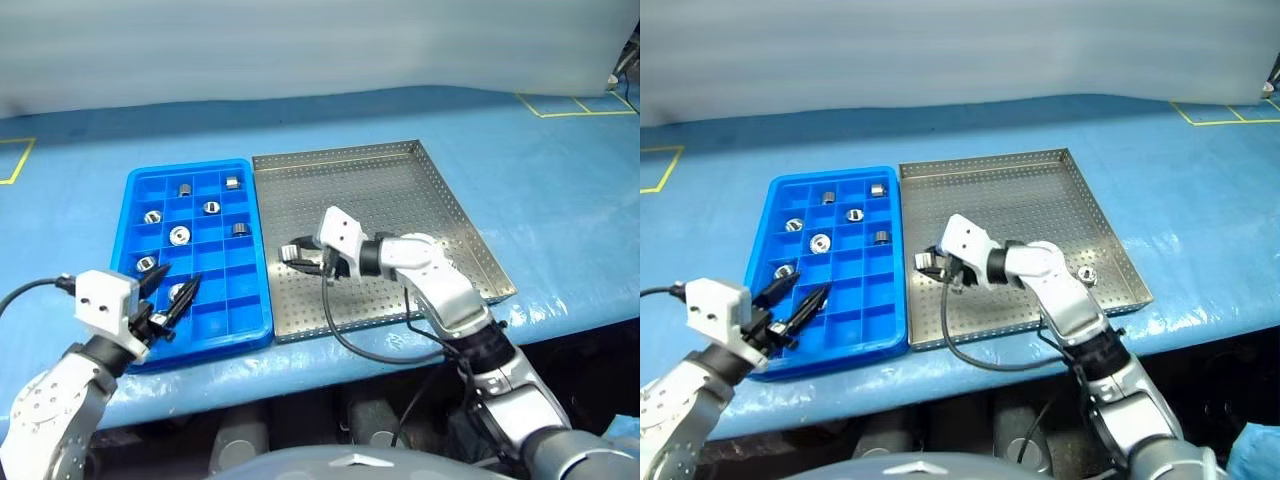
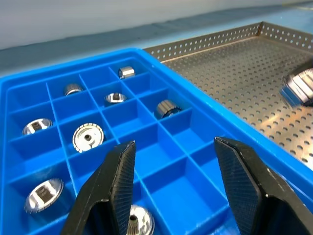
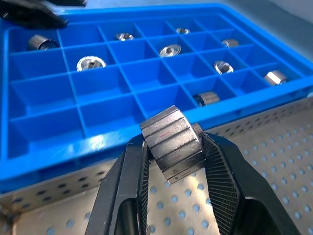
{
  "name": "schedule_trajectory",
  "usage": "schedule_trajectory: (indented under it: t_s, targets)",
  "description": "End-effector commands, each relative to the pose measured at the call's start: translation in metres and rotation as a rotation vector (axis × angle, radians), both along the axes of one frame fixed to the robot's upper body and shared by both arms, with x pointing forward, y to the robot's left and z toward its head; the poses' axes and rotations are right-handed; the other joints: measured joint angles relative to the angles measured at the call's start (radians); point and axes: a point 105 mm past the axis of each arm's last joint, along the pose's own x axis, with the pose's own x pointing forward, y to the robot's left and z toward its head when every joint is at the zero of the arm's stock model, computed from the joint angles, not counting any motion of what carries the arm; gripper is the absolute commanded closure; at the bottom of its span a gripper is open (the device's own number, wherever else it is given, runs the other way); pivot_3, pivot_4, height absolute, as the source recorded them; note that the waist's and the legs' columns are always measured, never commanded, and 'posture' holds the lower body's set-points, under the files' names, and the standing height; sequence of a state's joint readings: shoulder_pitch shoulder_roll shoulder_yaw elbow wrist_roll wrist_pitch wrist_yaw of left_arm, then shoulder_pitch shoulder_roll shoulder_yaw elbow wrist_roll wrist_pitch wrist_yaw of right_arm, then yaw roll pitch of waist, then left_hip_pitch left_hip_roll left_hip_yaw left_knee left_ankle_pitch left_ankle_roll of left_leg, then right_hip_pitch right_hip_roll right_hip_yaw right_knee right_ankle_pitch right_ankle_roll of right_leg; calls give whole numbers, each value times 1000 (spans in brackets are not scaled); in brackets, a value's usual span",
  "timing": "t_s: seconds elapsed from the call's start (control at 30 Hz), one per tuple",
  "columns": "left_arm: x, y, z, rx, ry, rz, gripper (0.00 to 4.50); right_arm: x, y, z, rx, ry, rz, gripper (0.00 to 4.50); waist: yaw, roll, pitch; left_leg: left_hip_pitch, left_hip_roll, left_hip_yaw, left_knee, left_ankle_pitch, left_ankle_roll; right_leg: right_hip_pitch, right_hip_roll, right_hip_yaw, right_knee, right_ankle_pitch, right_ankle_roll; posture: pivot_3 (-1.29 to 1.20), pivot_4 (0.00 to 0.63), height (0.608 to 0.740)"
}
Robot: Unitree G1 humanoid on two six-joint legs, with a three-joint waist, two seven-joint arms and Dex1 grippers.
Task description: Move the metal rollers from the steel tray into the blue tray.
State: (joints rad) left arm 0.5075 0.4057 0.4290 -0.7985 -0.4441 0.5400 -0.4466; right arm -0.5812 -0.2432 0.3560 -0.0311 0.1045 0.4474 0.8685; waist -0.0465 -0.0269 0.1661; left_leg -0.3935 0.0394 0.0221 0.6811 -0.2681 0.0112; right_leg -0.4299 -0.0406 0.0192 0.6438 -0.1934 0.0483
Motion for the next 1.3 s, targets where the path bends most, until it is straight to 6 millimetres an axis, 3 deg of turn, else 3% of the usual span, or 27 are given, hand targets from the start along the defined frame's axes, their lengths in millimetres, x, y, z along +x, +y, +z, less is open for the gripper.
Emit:
schedule_trajectory:
  t_s: [0.03,0.13,0.3,0.63,0.87,1.0,1.1,1.2,1.3]
  targets:
    - [-10,4,16,64,-72,31,1743,17,23,17,87,-20,-21,3210,14,0,0,0,1,0,0,0,0,0,1,0,0,0,-1,156,150,740]
    - [-20,6,14,92,-69,64,1743,19,51,21,117,-11,25,3210,37,0,0,-1,4,1,0,0,-1,-1,3,-1,0,-1,-3,195,150,740]
    - [-27,5,13,85,-76,97,1743,16,79,15,121,19,91,3210,80,1,1,-3,5,1,-2,-2,-3,-1,3,-4,-1,-2,-6,241,150,740]
    - [-26,1,9,81,-70,107,1743,25,83,-8,98,66,55,3210,92,2,1,-2,6,2,-2,-2,-4,-1,4,-6,-2,-3,-5,253,150,740]
    - [-22,2,9,91,-80,109,1743,32,84,-10,119,112,23,3210,91,3,2,-2,7,1,-3,-2,-4,-2,6,-6,-1,-4,-7,248,150,740]
    - [-16,5,9,95,-79,115,1692,26,89,-10,120,127,52,1944,92,3,2,-2,7,1,-3,-2,-4,-2,6,-6,-1,-4,-7,252,150,740]
    - [-12,2,10,88,-80,104,1692,28,88,2,180,83,37,962,92,3,2,-2,7,0,-3,-2,-4,-2,6,-6,-1,-4,-7,241,150,740]
    - [0,-10,13,27,-108,70,1692,39,67,15,234,55,-82,962,97,4,2,-3,7,0,-3,-2,-4,-1,6,-6,-1,-4,-7,217,150,740]
    - [16,-31,16,-8,-134,-24,1692,35,32,14,177,-4,-146,962,112,4,2,-3,6,-1,-2,-2,-5,0,5,-6,-2,-4,-7,168,150,740]
